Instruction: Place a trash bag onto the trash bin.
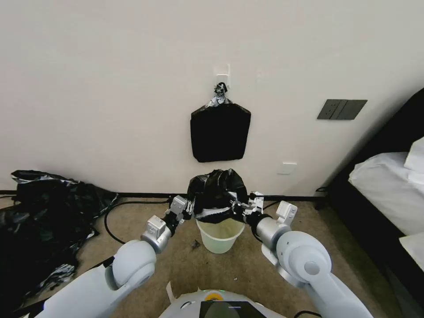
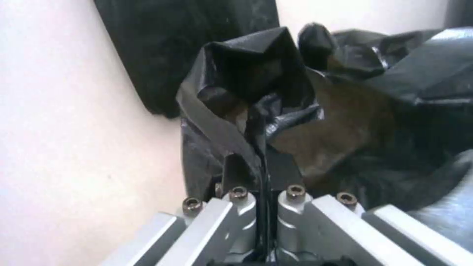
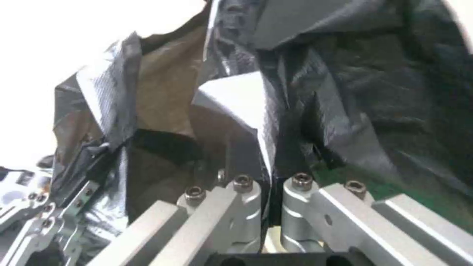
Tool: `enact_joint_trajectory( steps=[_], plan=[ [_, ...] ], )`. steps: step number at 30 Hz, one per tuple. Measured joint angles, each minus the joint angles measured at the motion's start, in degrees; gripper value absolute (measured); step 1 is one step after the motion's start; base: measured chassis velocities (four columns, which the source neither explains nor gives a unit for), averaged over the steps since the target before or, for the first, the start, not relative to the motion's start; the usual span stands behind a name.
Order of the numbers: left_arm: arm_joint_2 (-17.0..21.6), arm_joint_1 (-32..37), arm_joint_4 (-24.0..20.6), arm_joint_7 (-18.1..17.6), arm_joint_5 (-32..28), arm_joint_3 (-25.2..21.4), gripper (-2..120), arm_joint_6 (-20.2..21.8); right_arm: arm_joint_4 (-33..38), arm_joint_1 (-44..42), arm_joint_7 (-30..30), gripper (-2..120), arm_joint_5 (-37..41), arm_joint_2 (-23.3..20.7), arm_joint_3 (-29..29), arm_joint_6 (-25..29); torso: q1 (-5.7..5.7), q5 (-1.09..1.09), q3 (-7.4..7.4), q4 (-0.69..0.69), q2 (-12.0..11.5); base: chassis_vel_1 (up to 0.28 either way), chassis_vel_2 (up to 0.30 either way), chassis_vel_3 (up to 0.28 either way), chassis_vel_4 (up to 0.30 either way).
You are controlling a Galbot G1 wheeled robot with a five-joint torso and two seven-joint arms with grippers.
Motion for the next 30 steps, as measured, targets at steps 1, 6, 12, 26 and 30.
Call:
enact_joint_trajectory(
  steps=[1, 6, 12, 26, 30],
  plan=[
    [0.43, -0.6, -0.16, 0.0, 0.01, -0.31, 0, -0.02, 0.1, 0.45, -0.18, 0, -0.01, 0.15, -0.28, 0.44, 0.0, 0.01, 0.0, 0.0, 0.0, 0.0, 0.0, 0.0, 0.0],
    [2.27, -3.45, -0.06, 0.23, -0.63, -1.18, 0, -0.03, -0.87, 1.56, -1.2, 0, -0.34, 1.0, -1.18, 2.04, 0.0, 0.02, 0.0, 0.0, 0.0, 0.0, 0.0, 0.0, 0.0],
    [0.74, -3.31, 1.51, 0.57, -0.97, 0.23, 0, -0.09, -3.39, -0.28, -1.97, 0, -3.31, 2.57, -0.79, 3.2, 0.0, 0.01, 0.0, 0.0, 0.0, 0.0, 0.0, 0.0, 0.0],
    [-4.9, -3.93, 6.78, 1.17, -1.49, 5.92, 0, -2.52, -4.86, -6.87, -0.56, 0, -4.51, -0.79, 3.13, 3.7, 0.0, 0.02, 0.0, -0.02, -0.01, 0.0, 0.0, 0.0, 0.0],
    [-6.48, -1.15, 7.79, -0.54, -1.4, 6.66, 0, -3.25, -4.74, -8.6, 0.95, 0, -5.12, 0.09, 1.78, 4.23, 0.0, 0.01, 0.0, 0.0, -0.01, 0.0, 0.0, 0.0, 0.0]
  ],
)
